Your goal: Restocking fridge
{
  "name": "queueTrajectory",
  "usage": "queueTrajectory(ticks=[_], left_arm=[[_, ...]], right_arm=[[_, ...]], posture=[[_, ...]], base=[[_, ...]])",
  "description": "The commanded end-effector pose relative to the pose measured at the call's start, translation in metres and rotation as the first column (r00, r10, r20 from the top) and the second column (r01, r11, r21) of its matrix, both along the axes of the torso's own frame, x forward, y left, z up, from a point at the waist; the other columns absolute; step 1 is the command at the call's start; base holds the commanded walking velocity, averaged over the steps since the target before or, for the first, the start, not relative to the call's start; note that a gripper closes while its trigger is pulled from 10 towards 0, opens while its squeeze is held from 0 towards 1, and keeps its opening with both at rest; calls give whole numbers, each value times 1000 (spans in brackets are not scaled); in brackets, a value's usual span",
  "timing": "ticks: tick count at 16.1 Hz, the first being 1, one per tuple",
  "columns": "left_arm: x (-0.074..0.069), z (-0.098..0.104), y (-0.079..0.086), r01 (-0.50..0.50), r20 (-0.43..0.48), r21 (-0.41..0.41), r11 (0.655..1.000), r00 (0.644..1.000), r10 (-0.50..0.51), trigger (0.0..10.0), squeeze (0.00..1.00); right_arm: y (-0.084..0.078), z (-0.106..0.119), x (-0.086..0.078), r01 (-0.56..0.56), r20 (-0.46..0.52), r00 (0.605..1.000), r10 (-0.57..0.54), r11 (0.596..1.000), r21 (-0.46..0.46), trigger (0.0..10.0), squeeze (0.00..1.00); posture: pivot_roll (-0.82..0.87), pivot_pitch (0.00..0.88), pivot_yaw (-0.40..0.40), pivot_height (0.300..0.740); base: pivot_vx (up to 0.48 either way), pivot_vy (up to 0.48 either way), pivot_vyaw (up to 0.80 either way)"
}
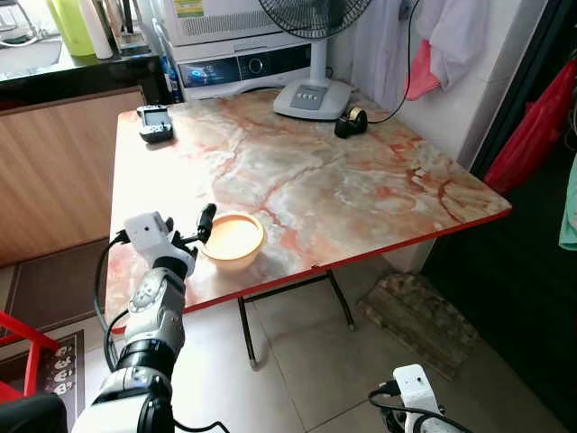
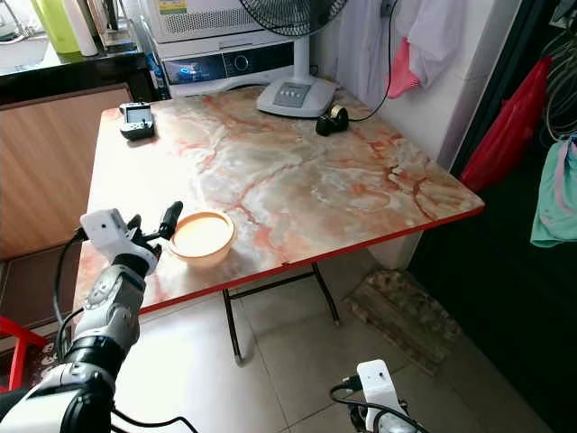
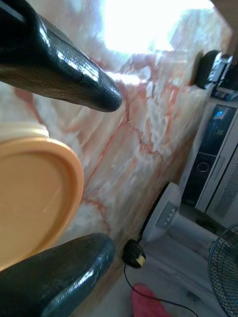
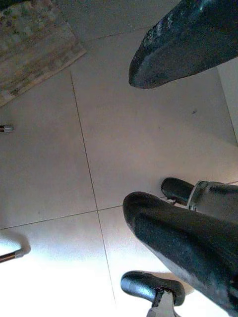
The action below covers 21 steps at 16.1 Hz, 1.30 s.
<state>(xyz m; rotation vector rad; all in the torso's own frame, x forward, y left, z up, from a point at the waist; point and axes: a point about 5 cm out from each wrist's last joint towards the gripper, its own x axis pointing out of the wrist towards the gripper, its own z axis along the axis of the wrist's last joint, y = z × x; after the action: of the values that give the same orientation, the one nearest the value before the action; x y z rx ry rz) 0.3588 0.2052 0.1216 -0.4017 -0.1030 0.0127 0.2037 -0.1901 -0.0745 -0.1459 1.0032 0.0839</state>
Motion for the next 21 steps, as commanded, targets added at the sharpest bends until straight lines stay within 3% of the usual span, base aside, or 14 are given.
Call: queueTrajectory(ticks=[1, 7, 8, 15, 21], left_arm=[[2, 1, 5, -12, -13, -36, 999, 1000, 11, 10000, 1000], [2, -5, 14, -56, -47, -141, 988, 998, 50, 10000, 1000], [2, -9, 14, -45, -61, -164, 985, 998, 35, 10000, 0], [1, -23, 10, -28, -128, -245, 969, 992, -4, 10000, 0], [2, -25, 4, 23, -121, -324, 946, 991, -66, 10000, 0]], right_arm=[[0, 0, 0, -9, 0, 1000, 9, 1000, -4, 10000, 0], [0, 0, 1, -9, 2, 1000, 9, 1000, -6, 10000, 0], [0, 0, 1, -12, 2, 1000, 12, 1000, -6, 10000, 0], [-2, 1, 1, -16, 1, 1000, 16, 1000, -12, 10000, 0], [-3, 1, 1, -20, 1, 1000, 20, 1000, -16, 10000, 0]], posture=[[29, 0, 1, 740], [29, 0, -7, 740], [29, 0, -7, 740], [16, 0, -14, 740], [12, 0, -20, 740]], base=[[0, 0, 0], [0, 0, 0], [0, 0, 0], [0, 0, 0], [0, 0, 0]])
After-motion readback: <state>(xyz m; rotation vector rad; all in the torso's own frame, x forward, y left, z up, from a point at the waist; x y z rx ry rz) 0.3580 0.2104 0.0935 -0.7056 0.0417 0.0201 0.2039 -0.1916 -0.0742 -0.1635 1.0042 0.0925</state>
